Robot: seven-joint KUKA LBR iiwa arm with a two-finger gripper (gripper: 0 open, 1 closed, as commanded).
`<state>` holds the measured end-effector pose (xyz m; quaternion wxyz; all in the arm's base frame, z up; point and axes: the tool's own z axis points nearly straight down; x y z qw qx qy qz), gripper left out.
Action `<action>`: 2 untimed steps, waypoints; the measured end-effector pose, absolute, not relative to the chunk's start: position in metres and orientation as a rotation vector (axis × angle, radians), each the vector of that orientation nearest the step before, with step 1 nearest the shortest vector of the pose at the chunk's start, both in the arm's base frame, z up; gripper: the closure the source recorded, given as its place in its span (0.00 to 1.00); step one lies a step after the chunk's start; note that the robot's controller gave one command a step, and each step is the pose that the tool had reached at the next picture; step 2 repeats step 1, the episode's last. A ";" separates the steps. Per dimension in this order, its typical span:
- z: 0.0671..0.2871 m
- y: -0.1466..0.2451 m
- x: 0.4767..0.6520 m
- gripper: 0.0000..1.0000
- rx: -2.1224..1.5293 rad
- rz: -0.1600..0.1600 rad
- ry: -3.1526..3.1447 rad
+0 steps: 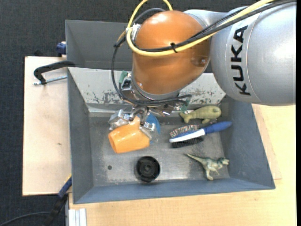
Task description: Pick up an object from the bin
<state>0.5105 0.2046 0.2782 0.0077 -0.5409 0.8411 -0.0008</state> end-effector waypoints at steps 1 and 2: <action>0.228 0.230 0.515 1.00 -1.812 0.005 2.567; 0.228 0.230 0.515 1.00 -1.812 0.005 2.567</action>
Offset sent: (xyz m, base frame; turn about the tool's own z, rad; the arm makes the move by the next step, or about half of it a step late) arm 0.0052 0.0231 -0.0490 -0.0859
